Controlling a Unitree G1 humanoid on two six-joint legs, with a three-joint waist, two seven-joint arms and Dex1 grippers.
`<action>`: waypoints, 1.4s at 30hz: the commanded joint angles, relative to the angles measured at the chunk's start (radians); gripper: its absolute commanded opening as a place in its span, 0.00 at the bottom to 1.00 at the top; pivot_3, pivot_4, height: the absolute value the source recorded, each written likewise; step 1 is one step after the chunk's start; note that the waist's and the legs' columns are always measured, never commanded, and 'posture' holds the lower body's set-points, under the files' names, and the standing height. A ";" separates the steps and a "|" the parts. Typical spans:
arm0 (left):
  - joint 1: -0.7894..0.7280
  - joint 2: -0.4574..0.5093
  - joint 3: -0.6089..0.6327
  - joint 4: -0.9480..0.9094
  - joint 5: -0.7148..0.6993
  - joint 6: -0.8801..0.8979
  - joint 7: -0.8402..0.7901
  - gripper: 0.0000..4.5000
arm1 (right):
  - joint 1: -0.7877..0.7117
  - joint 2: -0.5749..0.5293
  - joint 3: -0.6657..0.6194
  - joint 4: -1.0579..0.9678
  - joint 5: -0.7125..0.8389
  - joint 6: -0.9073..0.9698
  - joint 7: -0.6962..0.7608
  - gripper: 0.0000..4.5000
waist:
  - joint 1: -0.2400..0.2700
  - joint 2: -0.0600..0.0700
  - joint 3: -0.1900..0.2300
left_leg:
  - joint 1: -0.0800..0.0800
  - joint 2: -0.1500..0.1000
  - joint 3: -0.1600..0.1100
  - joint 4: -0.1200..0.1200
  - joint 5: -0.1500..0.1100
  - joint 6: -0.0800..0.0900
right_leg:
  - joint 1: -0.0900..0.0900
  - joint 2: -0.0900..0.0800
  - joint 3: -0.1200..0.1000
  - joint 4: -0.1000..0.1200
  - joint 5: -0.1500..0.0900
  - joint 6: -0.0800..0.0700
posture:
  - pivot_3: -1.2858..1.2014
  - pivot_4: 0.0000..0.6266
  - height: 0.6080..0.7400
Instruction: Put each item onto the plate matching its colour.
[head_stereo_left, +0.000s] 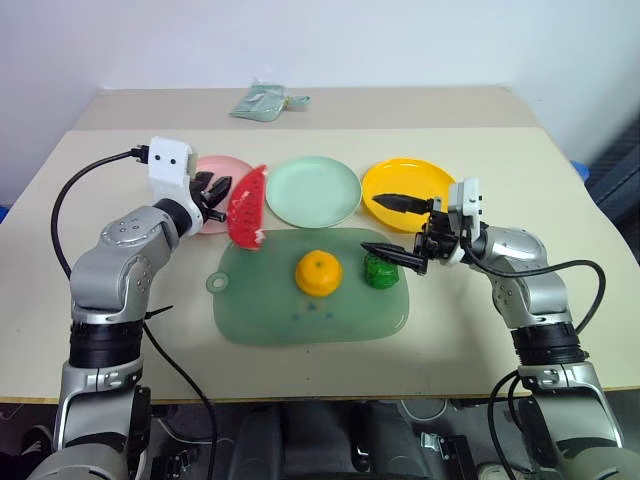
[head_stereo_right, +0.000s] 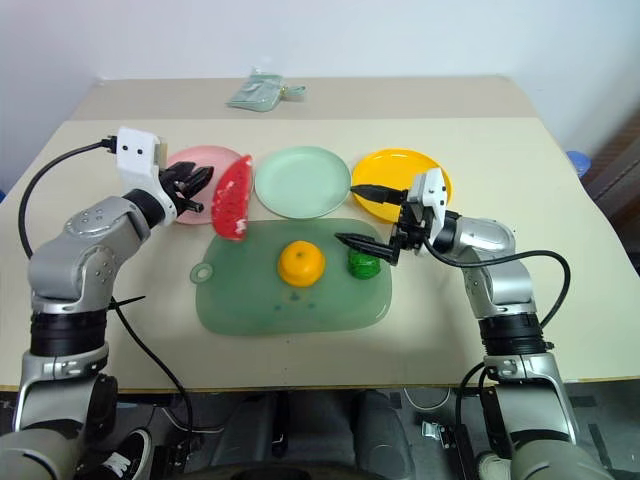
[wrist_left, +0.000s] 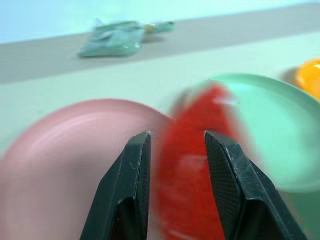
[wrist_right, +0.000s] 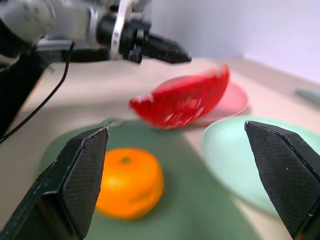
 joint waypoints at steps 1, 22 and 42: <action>-0.086 0.008 0.004 0.177 0.073 -0.159 -0.026 0.37 | -0.032 0.009 -0.030 0.013 -0.019 -0.047 -0.037 1.00 | 0.000 0.000 0.000 | 0.000 0.000 0.000 0.000 0.000 0.000 | 0.000 0.000 0.000 0.000 0.000 0.000 | 0.52 0.24 1.00; -0.072 -0.025 0.096 -0.098 -0.134 0.147 -0.114 0.37 | -0.034 -0.013 -0.021 -0.066 -0.016 0.029 -0.071 1.00 | 0.014 -0.001 0.000 | -0.001 0.000 0.000 0.000 0.000 0.000 | -0.001 0.000 0.000 0.000 0.000 0.001 | 0.52 0.24 1.00; -0.070 -0.235 0.046 -0.133 -0.149 0.126 0.023 0.99 | -0.030 -0.013 -0.019 -0.025 -0.030 0.001 -0.052 1.00 | 0.021 -0.001 0.000 | -0.001 0.000 0.000 0.001 0.000 0.000 | 0.000 0.000 0.000 0.000 0.001 0.001 | 0.52 0.24 1.00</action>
